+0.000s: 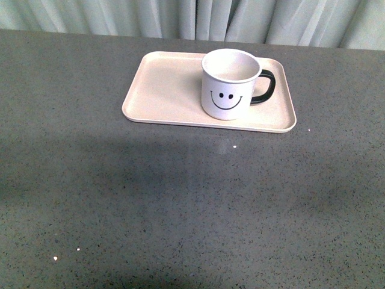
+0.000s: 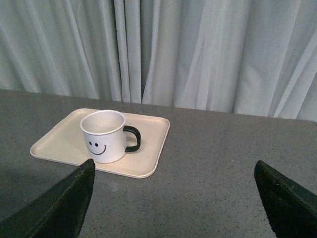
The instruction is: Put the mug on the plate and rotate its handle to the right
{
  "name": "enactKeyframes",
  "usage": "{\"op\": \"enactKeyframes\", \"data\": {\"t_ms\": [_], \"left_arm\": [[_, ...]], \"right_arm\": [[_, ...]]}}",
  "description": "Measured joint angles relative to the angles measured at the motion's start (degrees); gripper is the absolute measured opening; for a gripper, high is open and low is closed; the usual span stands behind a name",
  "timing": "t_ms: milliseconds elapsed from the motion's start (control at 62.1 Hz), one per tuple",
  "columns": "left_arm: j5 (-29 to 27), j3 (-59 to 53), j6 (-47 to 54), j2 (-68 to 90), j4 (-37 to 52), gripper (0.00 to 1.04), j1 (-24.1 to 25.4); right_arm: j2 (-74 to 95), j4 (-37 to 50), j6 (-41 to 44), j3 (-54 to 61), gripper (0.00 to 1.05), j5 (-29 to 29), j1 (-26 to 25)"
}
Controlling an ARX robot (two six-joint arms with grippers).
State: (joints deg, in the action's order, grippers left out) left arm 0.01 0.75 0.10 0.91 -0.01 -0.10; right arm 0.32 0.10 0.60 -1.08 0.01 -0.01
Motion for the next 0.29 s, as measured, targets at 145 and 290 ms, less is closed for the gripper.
{"op": "enactKeyframes", "data": {"t_ms": [145,290], "left_arm": [[0.0,0.0,0.0,0.0,0.0,0.95,0.0],[0.0,0.0,0.0,0.0,0.0,0.95,0.0]], "right_arm": [[0.0,0.0,0.0,0.0,0.95,0.0,0.0],[0.0,0.0,0.0,0.0,0.95,0.0,0.0]]}}
